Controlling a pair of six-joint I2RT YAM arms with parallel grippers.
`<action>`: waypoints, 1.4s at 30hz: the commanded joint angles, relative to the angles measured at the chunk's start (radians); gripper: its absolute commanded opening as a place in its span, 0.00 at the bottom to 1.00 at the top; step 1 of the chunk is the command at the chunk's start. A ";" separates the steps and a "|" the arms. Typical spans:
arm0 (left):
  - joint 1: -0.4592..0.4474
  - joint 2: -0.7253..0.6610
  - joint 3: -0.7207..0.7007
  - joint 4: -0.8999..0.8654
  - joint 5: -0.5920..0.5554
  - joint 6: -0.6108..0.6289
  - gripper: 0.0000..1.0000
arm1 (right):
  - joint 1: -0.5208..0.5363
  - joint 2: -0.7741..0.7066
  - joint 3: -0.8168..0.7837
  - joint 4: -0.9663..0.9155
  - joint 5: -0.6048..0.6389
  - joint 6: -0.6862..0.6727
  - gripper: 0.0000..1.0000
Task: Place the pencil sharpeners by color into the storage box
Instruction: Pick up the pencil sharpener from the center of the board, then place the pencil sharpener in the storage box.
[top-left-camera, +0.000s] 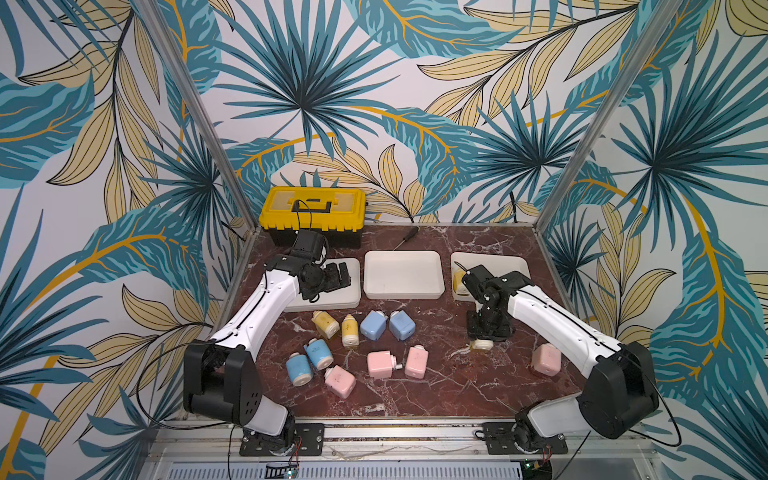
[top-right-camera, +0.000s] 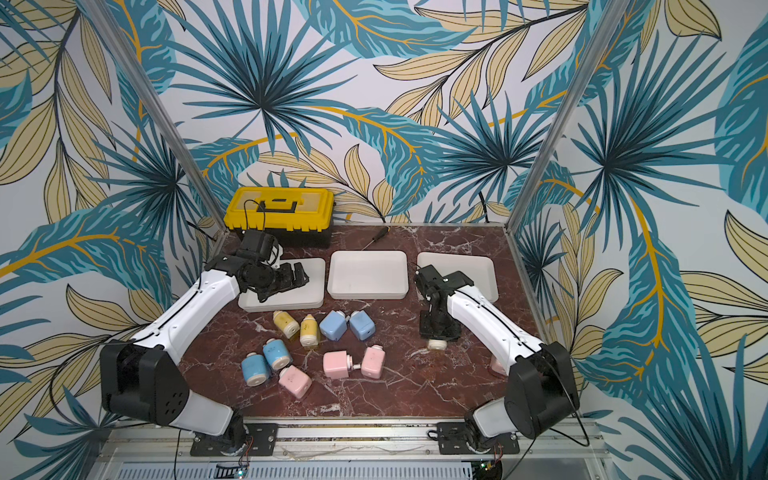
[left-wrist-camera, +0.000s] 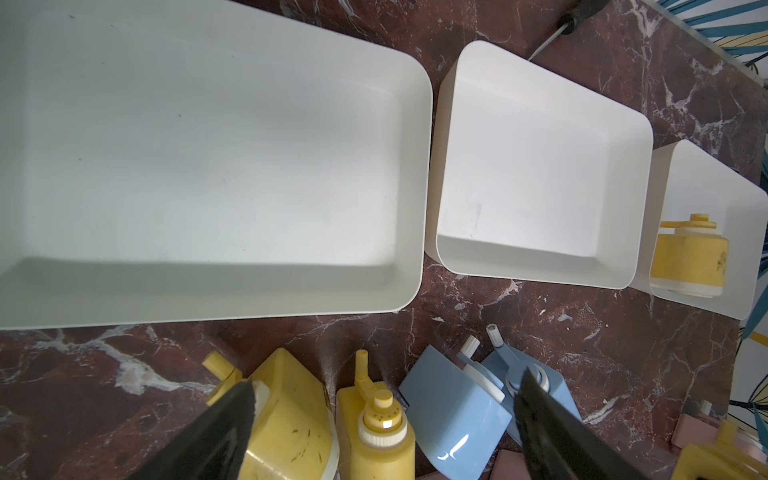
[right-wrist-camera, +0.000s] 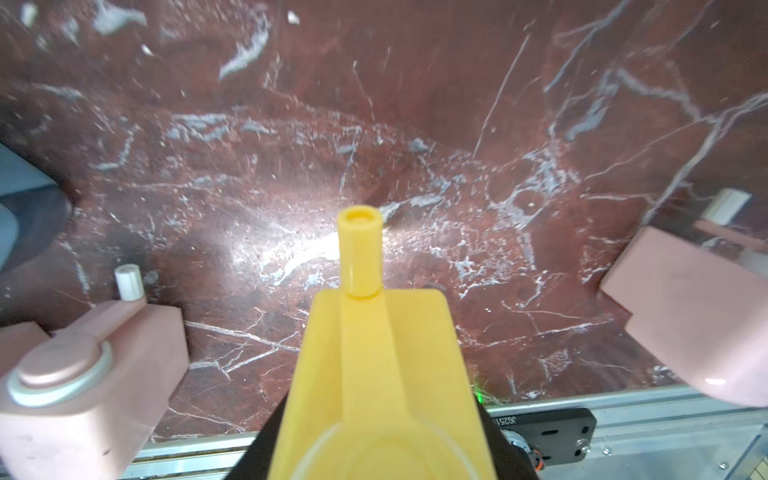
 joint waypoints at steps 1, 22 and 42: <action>0.000 0.013 0.006 -0.005 -0.013 0.018 0.99 | -0.053 0.039 0.090 -0.111 0.059 -0.056 0.43; 0.005 0.071 0.057 -0.005 -0.006 0.041 0.99 | -0.291 0.534 0.746 -0.216 0.112 -0.224 0.43; 0.005 0.097 0.065 -0.006 0.028 0.030 0.99 | -0.325 0.830 0.980 -0.196 0.034 -0.336 0.43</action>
